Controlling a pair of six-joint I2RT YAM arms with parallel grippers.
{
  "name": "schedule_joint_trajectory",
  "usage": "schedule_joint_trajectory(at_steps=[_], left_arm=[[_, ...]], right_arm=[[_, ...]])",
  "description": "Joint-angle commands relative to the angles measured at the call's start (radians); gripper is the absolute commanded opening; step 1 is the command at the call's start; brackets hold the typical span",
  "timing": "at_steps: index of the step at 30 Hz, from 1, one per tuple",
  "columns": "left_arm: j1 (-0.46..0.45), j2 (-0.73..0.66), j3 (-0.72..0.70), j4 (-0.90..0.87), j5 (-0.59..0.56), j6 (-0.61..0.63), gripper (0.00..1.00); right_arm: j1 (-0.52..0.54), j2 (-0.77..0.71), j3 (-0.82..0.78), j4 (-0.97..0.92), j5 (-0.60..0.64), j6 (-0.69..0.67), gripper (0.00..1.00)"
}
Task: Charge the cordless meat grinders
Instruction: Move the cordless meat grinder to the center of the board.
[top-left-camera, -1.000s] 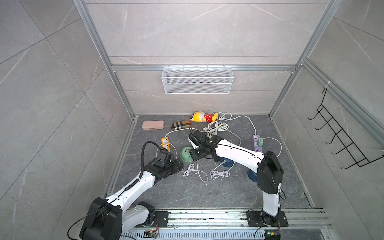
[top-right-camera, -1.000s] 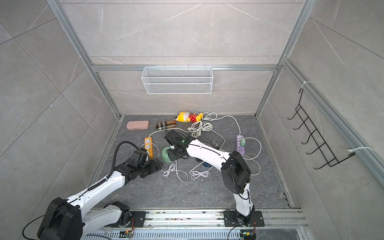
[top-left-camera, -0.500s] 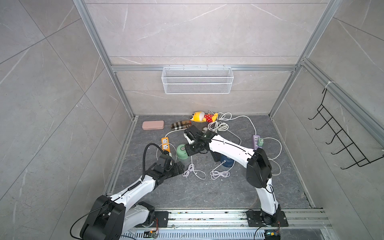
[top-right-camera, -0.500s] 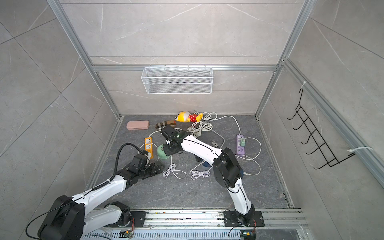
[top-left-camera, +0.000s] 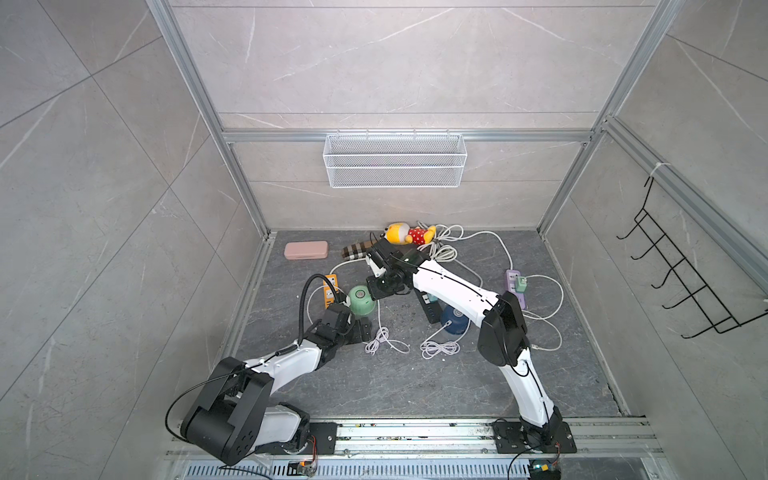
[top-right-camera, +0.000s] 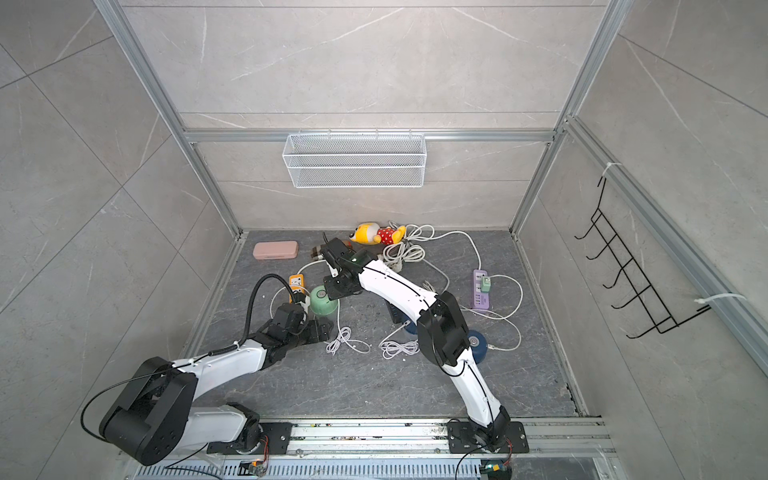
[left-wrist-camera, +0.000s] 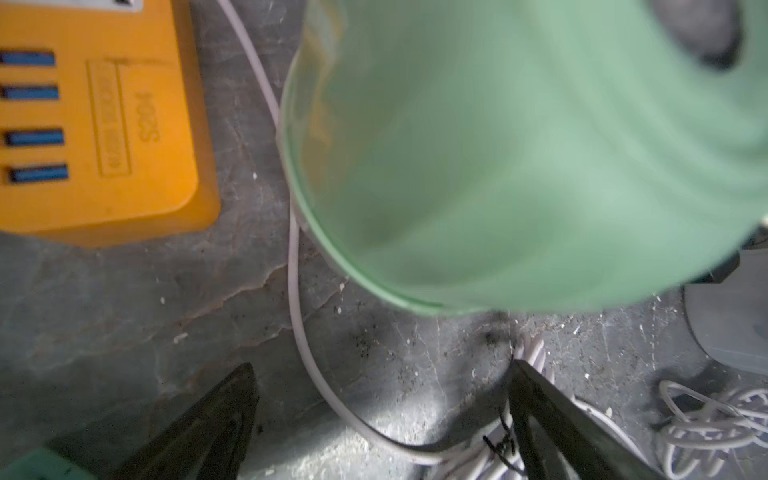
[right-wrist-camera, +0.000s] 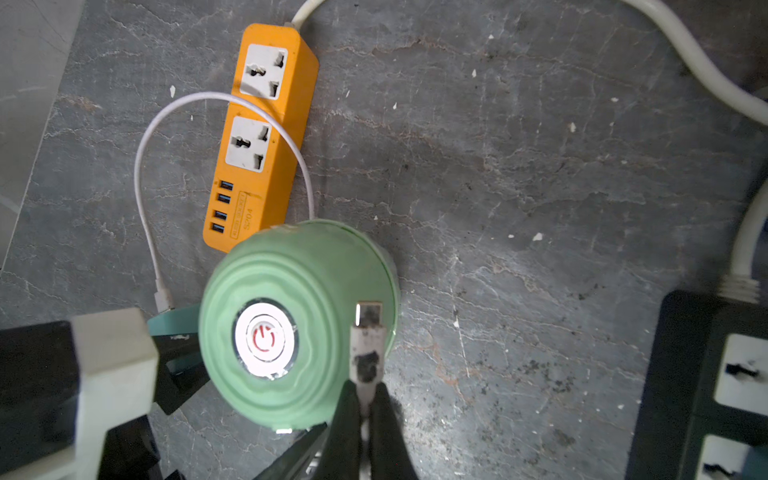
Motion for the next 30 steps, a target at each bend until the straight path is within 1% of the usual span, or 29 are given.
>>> schedule_joint_trajectory(at_steps=[1,7,10,14,21,26,30], left_arm=[[-0.026,0.021,0.063,0.059,-0.064,0.097,0.95],[-0.106,0.022,0.085,0.037,-0.144,0.166,0.95],[-0.108,0.027,0.098,0.010,-0.167,0.178,0.96],[-0.115,0.044,0.112,0.021,-0.135,0.204,0.96],[-0.161,0.084,0.160,0.042,-0.124,0.237,0.96],[-0.175,0.110,0.196,0.046,-0.103,0.231,0.96],[-0.184,0.087,0.182,0.025,-0.113,0.205,0.97]], right_arm=[[-0.012,-0.087,-0.076,-0.008,-0.003,-0.010,0.00],[-0.037,-0.212,-0.264,0.066,-0.001,-0.002,0.00],[-0.050,-0.261,-0.330,0.093,-0.003,-0.001,0.00],[-0.062,-0.304,-0.385,0.109,-0.001,-0.001,0.00],[-0.089,-0.363,-0.470,0.140,-0.002,0.006,0.00],[-0.102,-0.388,-0.506,0.150,-0.004,0.006,0.00],[-0.111,-0.402,-0.523,0.154,-0.007,0.006,0.00]])
